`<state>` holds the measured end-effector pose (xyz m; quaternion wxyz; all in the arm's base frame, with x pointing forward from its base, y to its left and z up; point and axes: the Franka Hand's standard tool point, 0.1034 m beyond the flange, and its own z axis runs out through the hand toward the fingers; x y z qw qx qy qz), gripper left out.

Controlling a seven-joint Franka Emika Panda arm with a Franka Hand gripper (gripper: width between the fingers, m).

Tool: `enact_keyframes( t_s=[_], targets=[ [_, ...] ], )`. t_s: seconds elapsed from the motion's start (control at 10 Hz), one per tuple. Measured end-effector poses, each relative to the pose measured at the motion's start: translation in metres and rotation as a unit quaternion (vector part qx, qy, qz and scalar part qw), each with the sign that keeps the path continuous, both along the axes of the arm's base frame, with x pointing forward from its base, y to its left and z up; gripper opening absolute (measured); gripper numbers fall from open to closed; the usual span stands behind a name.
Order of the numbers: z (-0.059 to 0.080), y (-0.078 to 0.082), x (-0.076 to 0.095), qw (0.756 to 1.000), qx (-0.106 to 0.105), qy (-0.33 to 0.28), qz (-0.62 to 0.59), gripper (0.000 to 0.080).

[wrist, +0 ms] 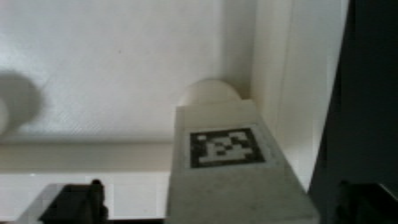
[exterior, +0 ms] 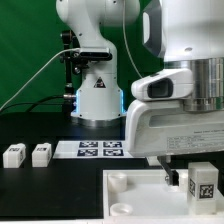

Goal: Assemble one leg

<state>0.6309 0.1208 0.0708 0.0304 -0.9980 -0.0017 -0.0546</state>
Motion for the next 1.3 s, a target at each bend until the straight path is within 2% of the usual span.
enact_keyframes(
  t_s=[0.2, 0.3, 0.4, 0.5, 0.6, 0.9, 1.1, 1.3],
  targets=[
    [-0.001, -0.0001, -0.0004, 0.999, 0.005, 0.003, -0.031, 0.0649],
    [-0.0011, 0.0004, -0.0006, 0.996, 0.011, 0.006, -0.087, 0.0536],
    [-0.0014, 0.0006, -0.0007, 0.99, 0.016, 0.01, -0.137, 0.0337],
    [-0.0017, 0.0003, -0.0009, 0.984, 0.021, 0.013, -0.179, 0.0337],
    [-0.0018, 0.0002, -0.001, 0.977, 0.024, 0.015, -0.212, 0.0295],
    [-0.0019, -0.0011, -0.0007, 0.938, 0.04, 0.023, -0.343, 0.0295],
    [-0.0017, -0.0037, 0.001, 0.866, 0.06, 0.04, -0.494, 0.0295],
    [-0.0023, -0.0031, -0.0001, 0.774, 0.077, 0.062, -0.626, 0.0295]
  ],
)
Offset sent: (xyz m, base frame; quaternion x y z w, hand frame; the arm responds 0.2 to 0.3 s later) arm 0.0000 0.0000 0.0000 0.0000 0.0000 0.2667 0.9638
